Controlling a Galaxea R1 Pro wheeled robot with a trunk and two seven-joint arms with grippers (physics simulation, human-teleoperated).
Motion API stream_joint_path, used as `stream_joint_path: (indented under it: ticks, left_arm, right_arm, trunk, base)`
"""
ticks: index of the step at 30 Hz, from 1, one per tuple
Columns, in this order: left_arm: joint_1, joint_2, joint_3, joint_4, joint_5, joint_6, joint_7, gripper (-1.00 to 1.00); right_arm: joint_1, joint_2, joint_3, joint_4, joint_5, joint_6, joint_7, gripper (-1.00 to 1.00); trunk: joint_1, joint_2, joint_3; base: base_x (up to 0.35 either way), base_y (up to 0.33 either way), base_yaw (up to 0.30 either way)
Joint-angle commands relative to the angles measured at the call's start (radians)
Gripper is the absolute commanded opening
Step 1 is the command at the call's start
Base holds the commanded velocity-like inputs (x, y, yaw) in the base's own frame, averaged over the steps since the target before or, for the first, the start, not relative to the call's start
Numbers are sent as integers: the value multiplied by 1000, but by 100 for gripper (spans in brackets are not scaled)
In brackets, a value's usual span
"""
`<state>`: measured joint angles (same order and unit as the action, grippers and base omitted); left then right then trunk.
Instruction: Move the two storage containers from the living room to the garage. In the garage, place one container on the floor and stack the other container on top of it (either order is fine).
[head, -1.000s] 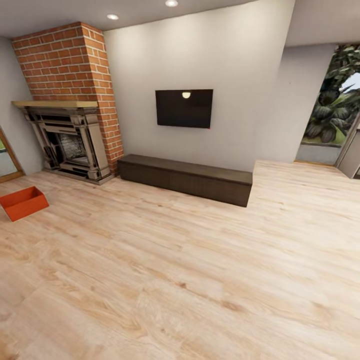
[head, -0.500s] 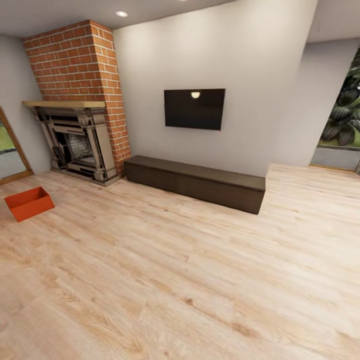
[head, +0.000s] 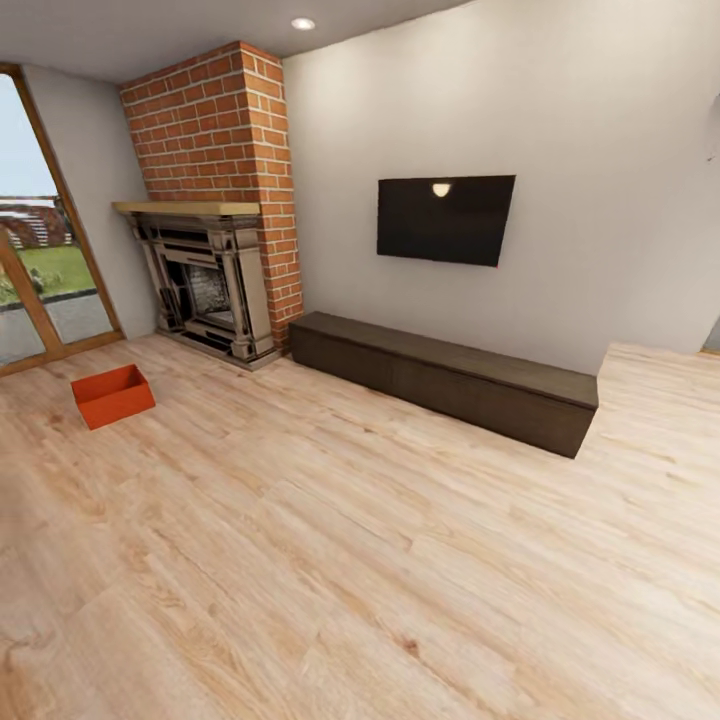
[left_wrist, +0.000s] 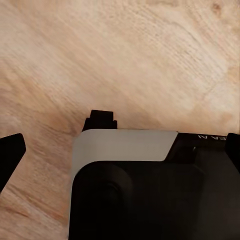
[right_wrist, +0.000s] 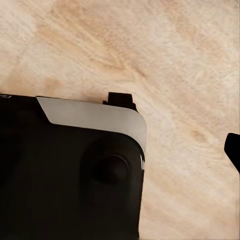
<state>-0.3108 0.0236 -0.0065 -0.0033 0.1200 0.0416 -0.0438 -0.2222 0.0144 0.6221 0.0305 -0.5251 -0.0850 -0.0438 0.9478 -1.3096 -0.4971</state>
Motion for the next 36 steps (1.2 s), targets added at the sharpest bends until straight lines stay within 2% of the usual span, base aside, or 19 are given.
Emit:
stream_joint_path:
  ticks: [1,36]
  left_arm:
    - [-1,0,-1,0,10,4,-4,100]
    - [-1,0,-1,0,10,4,-4,100]
  right_arm:
    - [-1,1,8,3,-9,-6,-1,100]
    - [-1,1,8,3,-9,-6,-1,100]
  trunk:
    - [1,0,-1]
    - [1,0,-1]
  base:
    - [320,0,269]
    - [320,0,269]
